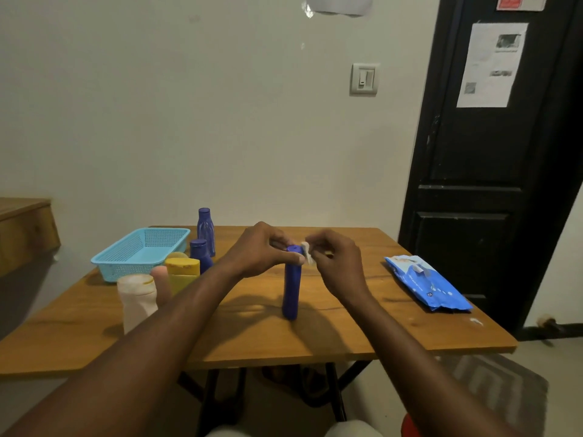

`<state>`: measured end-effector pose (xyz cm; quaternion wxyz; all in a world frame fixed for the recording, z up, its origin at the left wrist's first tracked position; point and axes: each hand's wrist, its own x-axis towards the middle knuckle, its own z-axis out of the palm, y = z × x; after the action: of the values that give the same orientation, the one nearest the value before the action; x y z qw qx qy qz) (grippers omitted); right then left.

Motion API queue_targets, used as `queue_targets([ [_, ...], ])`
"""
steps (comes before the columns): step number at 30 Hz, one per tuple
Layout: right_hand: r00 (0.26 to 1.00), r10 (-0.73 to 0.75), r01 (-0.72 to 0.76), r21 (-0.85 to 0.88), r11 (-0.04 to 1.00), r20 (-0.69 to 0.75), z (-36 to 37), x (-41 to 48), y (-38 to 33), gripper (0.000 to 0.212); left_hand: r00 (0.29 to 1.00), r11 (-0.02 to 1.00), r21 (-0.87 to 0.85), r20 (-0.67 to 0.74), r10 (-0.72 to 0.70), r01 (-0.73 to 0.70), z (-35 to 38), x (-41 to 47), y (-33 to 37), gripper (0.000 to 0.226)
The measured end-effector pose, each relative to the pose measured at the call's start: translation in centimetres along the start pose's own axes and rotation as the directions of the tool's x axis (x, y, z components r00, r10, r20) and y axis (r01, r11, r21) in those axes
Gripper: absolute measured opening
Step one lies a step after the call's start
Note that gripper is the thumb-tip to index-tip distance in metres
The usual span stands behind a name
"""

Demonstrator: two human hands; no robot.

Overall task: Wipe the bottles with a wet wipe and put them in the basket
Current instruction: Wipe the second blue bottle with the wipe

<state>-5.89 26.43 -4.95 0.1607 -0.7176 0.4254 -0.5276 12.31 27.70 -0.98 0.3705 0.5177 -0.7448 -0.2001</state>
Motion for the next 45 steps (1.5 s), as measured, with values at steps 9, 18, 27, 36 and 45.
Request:
queue_targets([
  [9, 0.971, 0.227, -0.185, 0.355, 0.916, -0.078, 3.8, -5.0, 1.4, 0.038, 0.999, 1.000, -0.011, 0.035, -0.020, 0.020, -0.3, 0.0, -0.1, 0.027],
  [18, 0.972, 0.234, -0.223, 0.282, 0.933, -0.003, 3.9, -2.9, -0.1, 0.046, 0.997, 0.999, 0.029, 0.073, 0.022, -0.024, -0.2, -0.1, -0.1, 0.032],
  [27, 0.978, 0.170, -0.133, 0.269, 0.954, -0.119, 4.0, -4.6, 0.2, 0.046, 0.987, 0.986, 0.157, 0.158, 0.021, -0.046, -0.4, 0.0, 0.4, 0.036],
  [36, 0.975, 0.207, -0.223, 0.334, 0.916, 0.084, 4.3, -2.8, 0.7, 0.035, 0.990, 0.971, 0.227, 0.135, 0.043, -0.073, -0.3, 0.1, 0.8, 0.050],
  [45, 0.969, 0.163, -0.099, 0.313, 0.944, -0.185, 5.1, -5.4, -0.2, 0.038, 0.994, 0.984, 0.146, 0.021, 0.105, -0.107, 0.7, 0.6, 0.0, 0.026],
])
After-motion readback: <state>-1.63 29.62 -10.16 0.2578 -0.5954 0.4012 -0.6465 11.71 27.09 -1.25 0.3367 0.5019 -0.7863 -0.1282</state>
